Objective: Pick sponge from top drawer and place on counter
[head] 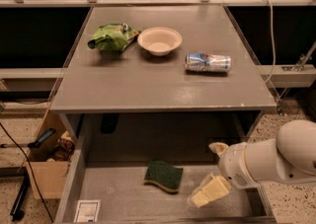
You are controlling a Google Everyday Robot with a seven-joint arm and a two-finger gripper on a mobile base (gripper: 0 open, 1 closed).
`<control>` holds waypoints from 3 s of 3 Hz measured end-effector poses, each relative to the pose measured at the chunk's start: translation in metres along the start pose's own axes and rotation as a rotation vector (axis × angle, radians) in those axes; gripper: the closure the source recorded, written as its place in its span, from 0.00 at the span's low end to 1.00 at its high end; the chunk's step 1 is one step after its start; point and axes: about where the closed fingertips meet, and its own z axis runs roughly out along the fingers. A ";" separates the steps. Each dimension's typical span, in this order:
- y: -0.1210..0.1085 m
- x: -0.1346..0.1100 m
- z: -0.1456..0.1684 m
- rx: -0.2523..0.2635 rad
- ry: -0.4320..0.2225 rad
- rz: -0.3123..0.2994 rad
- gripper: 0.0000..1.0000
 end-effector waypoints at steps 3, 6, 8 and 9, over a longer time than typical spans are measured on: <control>-0.013 -0.003 0.056 0.154 0.021 -0.064 0.00; -0.007 0.004 0.087 0.174 0.049 -0.092 0.00; -0.004 -0.002 0.115 0.175 0.053 -0.113 0.00; -0.004 0.000 0.128 0.171 0.055 -0.108 0.00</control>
Offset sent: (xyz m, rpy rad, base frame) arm 0.0365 0.0324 -0.0525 -0.1092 -0.1433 -0.0912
